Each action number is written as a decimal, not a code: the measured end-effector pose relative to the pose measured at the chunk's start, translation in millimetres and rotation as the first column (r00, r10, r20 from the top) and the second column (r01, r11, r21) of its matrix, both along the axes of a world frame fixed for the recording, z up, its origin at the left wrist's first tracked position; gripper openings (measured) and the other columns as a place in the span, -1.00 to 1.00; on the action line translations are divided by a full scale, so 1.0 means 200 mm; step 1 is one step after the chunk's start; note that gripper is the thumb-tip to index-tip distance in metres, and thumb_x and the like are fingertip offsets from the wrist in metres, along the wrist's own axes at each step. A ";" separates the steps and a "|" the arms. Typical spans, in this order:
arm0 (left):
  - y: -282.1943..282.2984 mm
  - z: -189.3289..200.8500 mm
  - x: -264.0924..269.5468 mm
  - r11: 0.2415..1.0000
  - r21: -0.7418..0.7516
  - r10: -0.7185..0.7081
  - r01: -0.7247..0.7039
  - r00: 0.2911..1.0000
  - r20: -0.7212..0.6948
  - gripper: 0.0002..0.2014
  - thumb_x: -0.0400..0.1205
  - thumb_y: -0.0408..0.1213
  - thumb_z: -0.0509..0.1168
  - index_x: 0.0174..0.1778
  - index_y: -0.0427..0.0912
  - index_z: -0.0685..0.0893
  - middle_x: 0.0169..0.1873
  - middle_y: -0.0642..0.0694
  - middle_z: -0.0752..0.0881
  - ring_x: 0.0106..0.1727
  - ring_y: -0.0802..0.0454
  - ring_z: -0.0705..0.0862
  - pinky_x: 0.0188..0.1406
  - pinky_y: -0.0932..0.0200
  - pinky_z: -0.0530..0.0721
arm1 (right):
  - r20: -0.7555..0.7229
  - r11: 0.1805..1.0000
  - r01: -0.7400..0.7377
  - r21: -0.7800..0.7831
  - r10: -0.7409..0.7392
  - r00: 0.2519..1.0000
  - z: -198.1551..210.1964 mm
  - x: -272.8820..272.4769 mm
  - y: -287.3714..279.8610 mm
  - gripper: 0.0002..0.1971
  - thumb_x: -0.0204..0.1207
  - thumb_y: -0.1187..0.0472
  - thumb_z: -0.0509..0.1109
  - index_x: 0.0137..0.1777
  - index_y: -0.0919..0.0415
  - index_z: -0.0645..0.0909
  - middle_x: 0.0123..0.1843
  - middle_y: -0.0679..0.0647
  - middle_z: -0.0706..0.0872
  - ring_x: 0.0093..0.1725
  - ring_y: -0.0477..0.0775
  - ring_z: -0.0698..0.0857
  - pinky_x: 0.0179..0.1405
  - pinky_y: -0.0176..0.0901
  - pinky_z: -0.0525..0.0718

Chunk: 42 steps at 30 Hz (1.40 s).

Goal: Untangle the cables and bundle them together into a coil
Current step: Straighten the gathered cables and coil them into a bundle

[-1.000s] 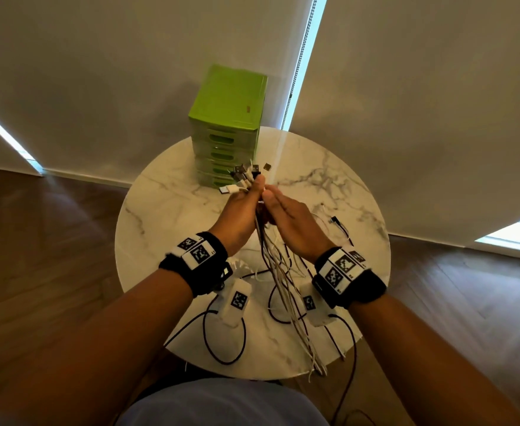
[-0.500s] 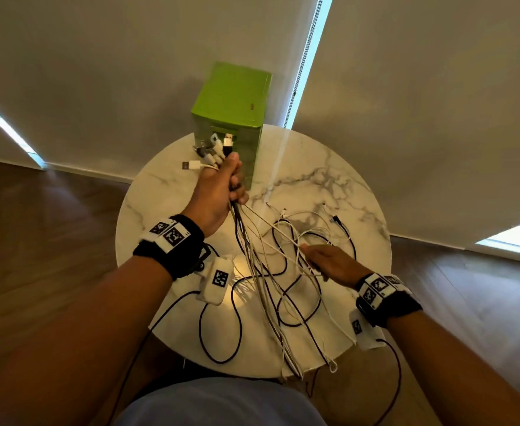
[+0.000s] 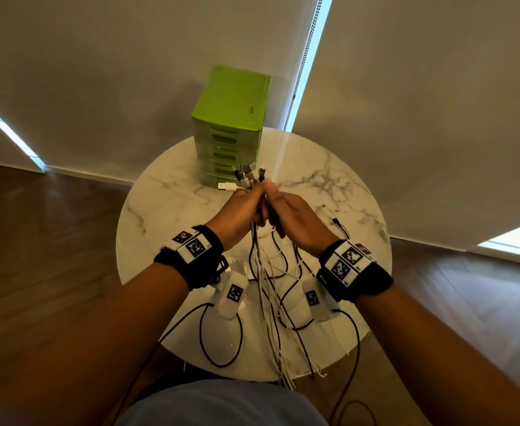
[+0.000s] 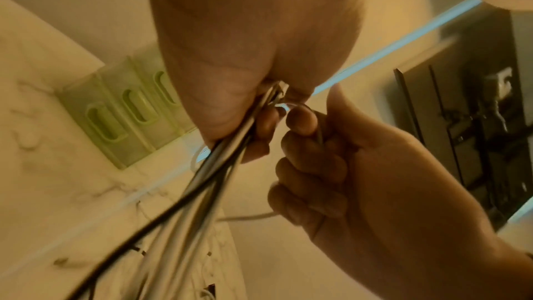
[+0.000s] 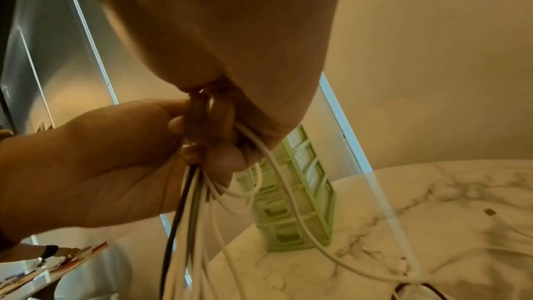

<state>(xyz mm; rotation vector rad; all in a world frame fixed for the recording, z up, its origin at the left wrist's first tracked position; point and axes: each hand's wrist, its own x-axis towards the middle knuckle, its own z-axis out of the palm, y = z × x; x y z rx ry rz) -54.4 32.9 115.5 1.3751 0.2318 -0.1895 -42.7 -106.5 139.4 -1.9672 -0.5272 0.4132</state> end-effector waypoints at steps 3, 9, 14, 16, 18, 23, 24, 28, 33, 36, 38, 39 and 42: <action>0.02 -0.02 0.01 0.991 0.127 0.053 -0.052 0.999 -0.003 -0.52 0.82 -0.16 0.04 -0.42 -0.22 0.54 -0.58 -0.16 0.55 -0.46 -0.16 0.55 -0.28 0.02 0.54 | -0.107 0.993 -0.106 -0.046 0.101 0.989 -0.05 -0.02 -0.04 -0.35 0.80 -0.22 -0.03 -0.14 0.31 0.62 -0.44 -0.01 0.57 -0.44 0.00 0.54 -0.36 -0.06 0.59; 0.08 0.02 0.03 0.943 -0.049 0.328 -0.328 0.945 -0.019 -0.74 0.82 -0.29 0.01 -0.16 -0.23 0.46 -0.54 0.01 0.63 -0.41 -0.09 0.72 -0.21 0.00 0.78 | -0.194 0.924 -0.252 -0.287 0.201 0.960 -0.24 -0.04 -0.28 -0.34 0.78 -0.25 -0.02 -0.18 0.28 0.63 -0.44 0.09 0.63 -0.48 0.05 0.60 -0.25 0.00 0.63; 0.24 0.06 0.11 0.912 -0.106 0.407 -0.397 0.907 0.105 -0.74 0.80 -0.28 0.07 -0.25 -0.09 0.34 -0.50 0.06 0.38 -0.54 0.10 0.33 -0.50 0.12 0.42 | -0.270 0.836 -0.222 -0.502 0.092 0.958 -0.47 -0.10 -0.56 -0.38 0.65 -0.39 -0.01 -0.28 0.10 0.55 -0.38 -0.06 0.61 -0.47 -0.16 0.51 -0.19 -0.08 0.58; 0.25 0.07 0.12 0.934 -0.077 0.357 -0.350 0.926 0.122 -0.72 0.80 -0.26 0.09 -0.26 -0.06 0.35 -0.54 0.09 0.37 -0.53 0.10 0.29 -0.47 0.11 0.38 | -0.174 0.828 -0.131 -0.545 0.041 0.984 -0.50 -0.09 -0.62 -0.46 0.65 -0.36 0.00 -0.25 -0.01 0.57 -0.31 -0.13 0.64 -0.31 -0.16 0.60 0.00 0.00 0.63; 0.21 0.08 0.10 0.964 0.010 0.265 -0.267 0.958 0.107 -0.71 0.78 -0.23 0.15 -0.30 -0.04 0.39 -0.56 0.11 0.39 -0.52 0.09 0.32 -0.43 0.09 0.36 | -0.043 0.824 -0.010 -0.567 -0.018 0.999 -0.48 -0.05 -0.60 -0.47 0.71 -0.27 0.02 -0.19 0.07 0.63 -0.23 -0.03 0.70 -0.19 0.02 0.65 0.04 0.01 0.59; 0.03 0.02 0.01 0.976 0.213 0.034 -0.035 0.999 0.007 -0.68 0.76 -0.05 0.24 -0.31 -0.06 0.57 -0.52 0.07 0.47 -0.46 0.09 0.39 -0.36 0.10 0.38 | 0.214 0.890 0.169 -0.423 -0.083 0.973 -0.25 0.05 -0.32 -0.46 0.82 -0.09 0.02 -0.16 0.28 0.60 -0.24 0.14 0.70 -0.23 0.10 0.61 -0.15 0.01 0.48; 0.00 0.01 0.00 0.979 0.205 0.020 -0.015 1.000 -0.022 -0.66 0.75 0.03 0.25 -0.26 -0.09 0.60 -0.50 0.05 0.47 -0.47 0.08 0.39 -0.38 0.11 0.37 | 0.221 0.914 0.152 -0.377 -0.070 0.973 -0.20 0.04 -0.26 -0.47 0.82 -0.11 0.00 -0.20 0.22 0.55 -0.29 0.06 0.66 -0.28 0.02 0.58 -0.18 -0.02 0.45; -0.02 0.00 -0.01 0.992 0.123 -0.016 0.022 0.999 -0.050 -0.50 0.66 0.27 0.27 -0.24 -0.15 0.58 -0.53 -0.07 0.43 -0.53 0.04 0.35 -0.50 0.17 0.32 | 0.130 0.983 0.005 -0.182 0.019 0.991 -0.06 -0.02 -0.11 -0.55 0.84 -0.11 -0.02 -0.16 0.08 0.54 -0.29 -0.10 0.58 -0.30 -0.14 0.52 -0.18 -0.19 0.51; -0.02 0.02 -0.01 0.991 0.131 0.015 -0.021 0.999 0.043 -0.64 0.75 -0.06 0.31 -0.32 -0.17 0.60 -0.53 -0.18 0.55 -0.51 -0.07 0.49 -0.48 0.15 0.43 | -0.090 0.991 -0.133 -0.012 0.131 0.987 -0.04 -0.05 -0.14 -0.51 0.84 -0.09 0.01 -0.09 0.25 0.56 -0.37 -0.12 0.55 -0.36 -0.08 0.48 -0.26 -0.14 0.52; -0.02 0.00 0.01 0.976 0.138 0.160 -0.169 0.984 0.076 -0.67 0.76 -0.05 0.31 -0.30 -0.09 0.54 -0.59 0.00 0.41 -0.53 0.01 0.38 -0.44 0.11 0.37 | -0.093 0.955 -0.164 -0.247 0.146 0.985 -0.08 -0.04 -0.28 -0.50 0.80 -0.17 0.04 -0.07 0.17 0.63 -0.38 -0.08 0.58 -0.37 -0.04 0.56 -0.18 -0.04 0.61; -0.01 0.00 0.01 0.962 0.114 0.238 -0.248 0.967 0.092 -0.68 0.76 -0.06 0.31 -0.29 -0.07 0.54 -0.61 0.08 0.36 -0.54 0.04 0.32 -0.45 0.11 0.32 | -0.074 0.897 -0.126 -0.425 0.104 0.992 -0.12 -0.04 -0.41 -0.51 0.78 -0.22 0.02 -0.10 0.07 0.63 -0.36 -0.14 0.59 -0.39 -0.12 0.57 -0.15 -0.05 0.65; -0.02 0.00 0.01 0.961 0.101 0.246 -0.256 0.964 0.104 -0.69 0.76 -0.06 0.31 -0.30 -0.05 0.54 -0.61 0.08 0.34 -0.54 0.05 0.30 -0.44 0.10 0.30 | -0.059 0.885 -0.081 -0.458 0.061 0.996 -0.14 -0.05 -0.48 -0.53 0.78 -0.22 0.01 -0.10 0.04 0.60 -0.34 -0.15 0.60 -0.40 -0.16 0.57 -0.18 -0.05 0.66; -0.08 0.01 0.00 0.960 0.179 0.181 -0.213 0.967 0.176 -0.64 0.73 0.04 0.31 -0.35 -0.02 0.56 -0.63 0.13 0.37 -0.53 0.09 0.32 -0.33 0.09 0.34 | 0.024 0.879 0.045 -0.474 -0.038 0.999 -0.18 -0.08 -0.62 -0.57 0.79 -0.18 0.04 -0.08 0.05 0.61 -0.27 -0.04 0.65 -0.33 -0.10 0.60 -0.15 -0.04 0.63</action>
